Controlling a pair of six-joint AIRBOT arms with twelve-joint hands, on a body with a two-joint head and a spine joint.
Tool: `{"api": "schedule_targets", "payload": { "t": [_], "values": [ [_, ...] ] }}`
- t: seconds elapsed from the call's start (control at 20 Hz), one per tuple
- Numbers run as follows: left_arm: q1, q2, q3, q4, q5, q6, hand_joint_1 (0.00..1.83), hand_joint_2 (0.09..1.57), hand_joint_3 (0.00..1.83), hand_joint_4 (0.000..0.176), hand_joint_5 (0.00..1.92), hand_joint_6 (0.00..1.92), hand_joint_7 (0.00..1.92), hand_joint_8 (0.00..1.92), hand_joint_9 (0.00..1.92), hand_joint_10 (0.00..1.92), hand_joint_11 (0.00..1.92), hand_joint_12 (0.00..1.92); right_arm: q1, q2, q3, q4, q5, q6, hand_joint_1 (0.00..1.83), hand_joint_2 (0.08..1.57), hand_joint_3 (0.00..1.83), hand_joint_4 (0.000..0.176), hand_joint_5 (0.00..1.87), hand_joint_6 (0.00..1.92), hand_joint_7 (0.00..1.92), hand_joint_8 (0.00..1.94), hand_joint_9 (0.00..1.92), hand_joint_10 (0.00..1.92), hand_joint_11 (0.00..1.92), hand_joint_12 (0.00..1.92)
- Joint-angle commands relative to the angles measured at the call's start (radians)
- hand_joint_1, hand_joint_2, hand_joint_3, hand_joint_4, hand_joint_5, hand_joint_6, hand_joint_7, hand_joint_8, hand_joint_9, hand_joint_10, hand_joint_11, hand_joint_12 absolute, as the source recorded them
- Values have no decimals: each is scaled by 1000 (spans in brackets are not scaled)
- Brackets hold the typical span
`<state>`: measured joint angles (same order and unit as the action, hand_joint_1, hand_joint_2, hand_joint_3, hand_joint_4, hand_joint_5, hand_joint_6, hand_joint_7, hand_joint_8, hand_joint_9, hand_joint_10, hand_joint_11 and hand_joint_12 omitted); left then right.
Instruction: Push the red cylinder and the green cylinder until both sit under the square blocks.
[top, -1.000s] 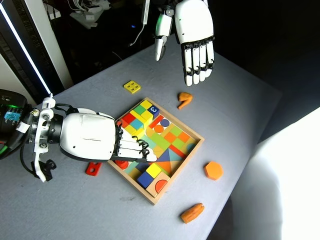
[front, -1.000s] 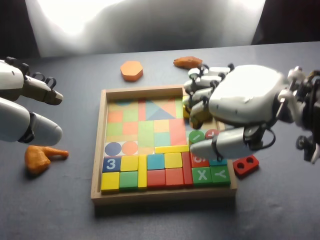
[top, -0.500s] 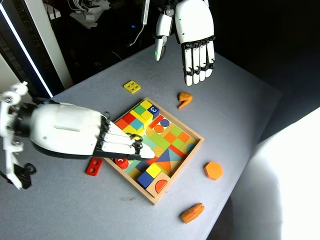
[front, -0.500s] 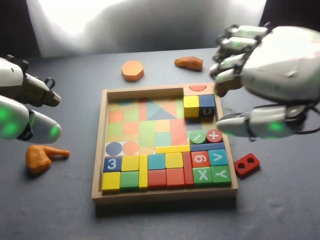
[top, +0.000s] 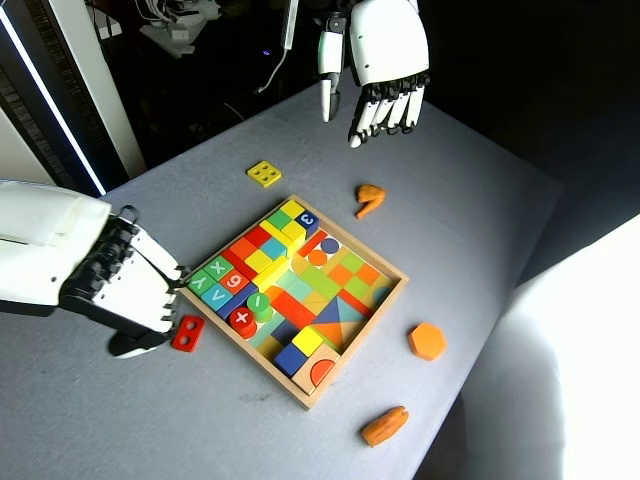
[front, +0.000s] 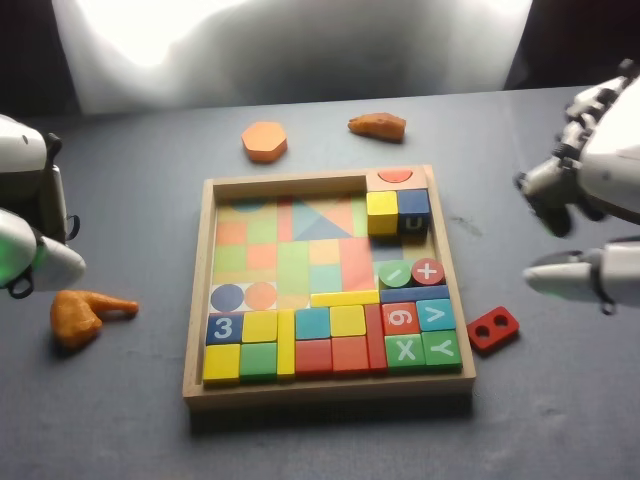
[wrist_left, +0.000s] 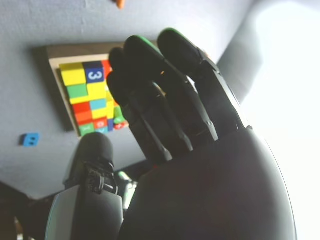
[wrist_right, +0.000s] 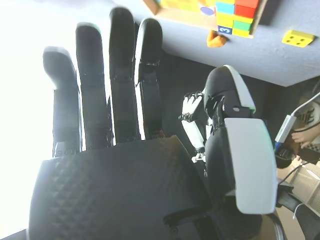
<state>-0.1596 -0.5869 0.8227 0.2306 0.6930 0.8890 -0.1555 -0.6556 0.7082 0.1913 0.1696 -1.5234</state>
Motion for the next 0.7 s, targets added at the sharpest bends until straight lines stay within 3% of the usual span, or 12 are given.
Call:
{"api": "schedule_targets", "payload": {
  "t": [0.0,0.05,0.15,0.3,0.35,0.4,0.45,0.5,0.55,0.65],
  "values": [
    [-13,13,1,19,-69,3,436,1398,0,0,938,665,1052,1040,960,1567,852,1882,3,35,-27,-4,101,-17,173,1220,0,0,975,1329,1056,1443,928,1903,731,1921],
    [-13,13,1,19,-69,3,435,1397,0,0,861,881,1026,1146,959,1617,873,1913,1,48,-46,-4,112,-40,131,1232,4,0,980,1381,1048,1487,941,1917,756,1921],
    [-12,13,2,19,-66,3,418,1406,1,0,780,1125,1017,1239,986,1618,912,1911,4,55,-61,-4,96,-4,195,1222,0,0,958,1363,1049,1484,956,1921,788,1921],
    [-11,13,2,19,-59,3,418,1406,1,0,737,1251,1001,1318,983,1658,931,1920,4,55,-61,-3,98,3,189,1217,0,0,947,1378,1053,1453,941,1921,773,1921],
    [-11,13,2,19,-59,3,707,1357,8,79,611,1555,969,1405,962,1718,923,1921,4,55,-62,-3,98,6,201,1209,0,0,949,1420,1063,1469,963,1921,807,1921],
    [-11,13,1,19,-59,3,748,1356,10,141,577,1629,961,1403,955,1702,907,1921,5,55,-62,-3,100,8,160,1220,1,0,914,1457,1027,1513,945,1921,808,1921],
    [-11,13,1,19,-59,3,750,1360,10,156,566,1652,952,1392,937,1687,893,1921,4,55,-62,-3,103,11,152,1223,2,0,914,1466,1024,1512,932,1921,784,1921],
    [-11,13,1,19,-59,3,480,1394,15,0,638,1402,938,1391,926,1693,891,1921,4,55,-62,-3,106,14,182,1213,0,0,911,1429,1030,1464,918,1921,761,1921],
    [-11,13,1,19,-59,3,399,1413,14,0,668,1360,927,1430,919,1723,892,1921,4,55,-63,-3,106,20,186,1214,0,0,907,1415,1026,1450,901,1921,740,1921],
    [-11,13,1,19,-59,3,401,1413,3,0,689,1247,910,1423,904,1736,866,1921,2,55,-64,-3,112,25,178,1215,0,0,910,1349,1015,1473,893,1921,748,1921]
  ]
}}
